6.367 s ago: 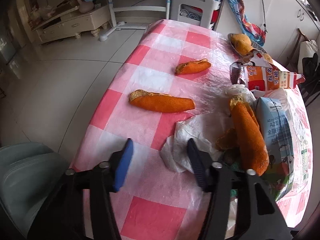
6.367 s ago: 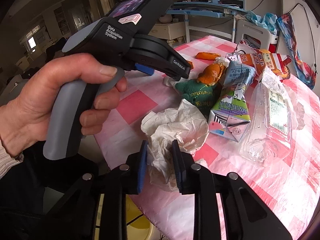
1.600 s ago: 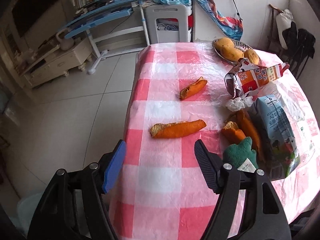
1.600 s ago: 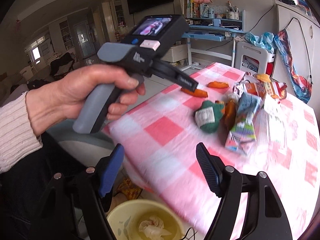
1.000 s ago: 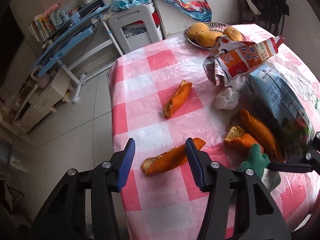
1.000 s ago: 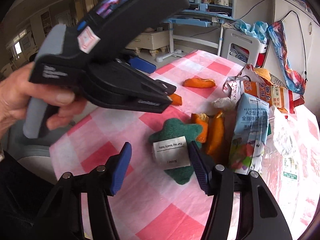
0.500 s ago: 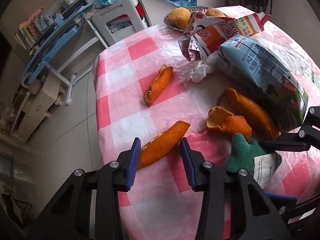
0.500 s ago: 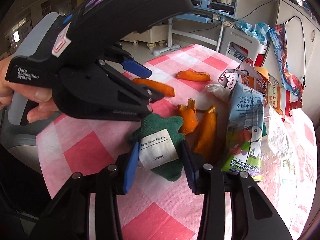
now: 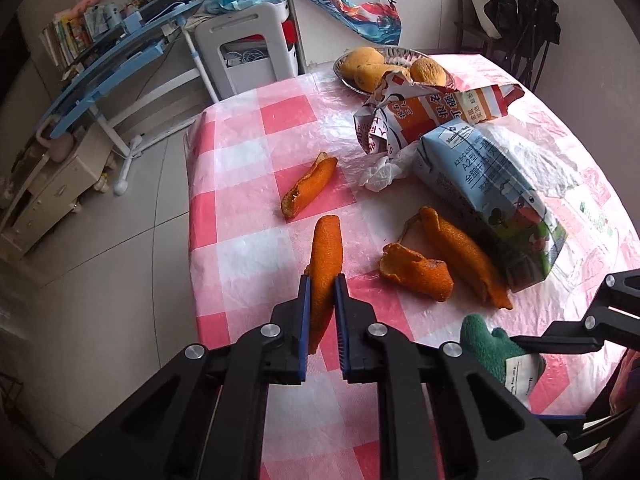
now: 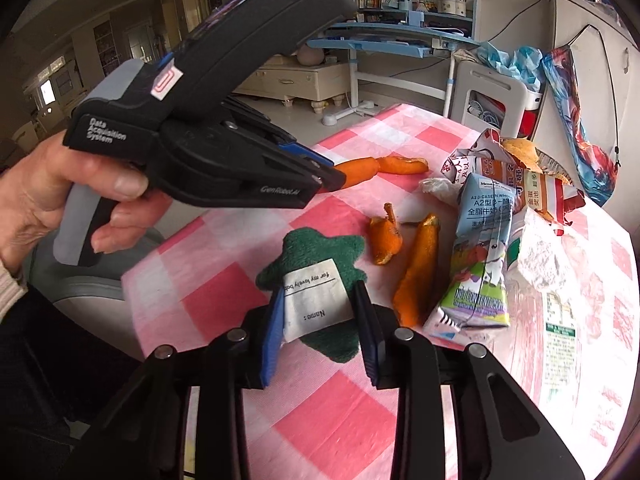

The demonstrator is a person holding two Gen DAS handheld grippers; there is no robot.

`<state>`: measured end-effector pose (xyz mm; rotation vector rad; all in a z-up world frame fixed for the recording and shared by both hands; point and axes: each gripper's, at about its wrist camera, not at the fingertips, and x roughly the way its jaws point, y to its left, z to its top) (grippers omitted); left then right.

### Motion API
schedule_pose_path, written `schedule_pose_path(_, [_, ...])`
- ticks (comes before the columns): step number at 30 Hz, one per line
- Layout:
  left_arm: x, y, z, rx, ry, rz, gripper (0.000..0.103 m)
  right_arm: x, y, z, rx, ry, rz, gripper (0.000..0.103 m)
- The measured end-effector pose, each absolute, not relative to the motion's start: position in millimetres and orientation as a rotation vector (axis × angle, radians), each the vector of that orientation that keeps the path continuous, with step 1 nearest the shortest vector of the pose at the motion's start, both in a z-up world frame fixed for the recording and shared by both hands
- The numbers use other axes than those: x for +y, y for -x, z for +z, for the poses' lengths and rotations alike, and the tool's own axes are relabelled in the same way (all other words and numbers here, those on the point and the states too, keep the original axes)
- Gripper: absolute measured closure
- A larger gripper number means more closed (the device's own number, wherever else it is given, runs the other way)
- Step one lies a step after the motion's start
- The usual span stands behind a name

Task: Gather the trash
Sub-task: 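Grasp an orange peel with the left tool while the right tool grasps the green sponge, then carry the peel and sponge over the yellow bucket and open both tools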

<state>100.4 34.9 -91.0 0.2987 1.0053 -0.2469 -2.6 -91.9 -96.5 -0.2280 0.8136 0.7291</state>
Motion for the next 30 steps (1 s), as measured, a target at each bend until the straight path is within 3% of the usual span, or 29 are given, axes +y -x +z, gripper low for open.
schedule_pose_path(11, [29.1,-44.1,-66.1,0.963,-0.188,-0.232,0.092,-110.5,73.9,-80.1,0.809,0.246,0.936,0.07])
schedule_pose_path(25, [8.1,43.1,-71.6,0.981,-0.151,-0.257,0.091,-89.3,161.6,-131.9,1.008,0.522,1.185,0.069])
schedule_pose_path(30, [3.0,62.9,-78.2,1.005,-0.142,-0.263,0.091,-84.6,174.2,-150.7,1.059,0.577,1.181,0.06])
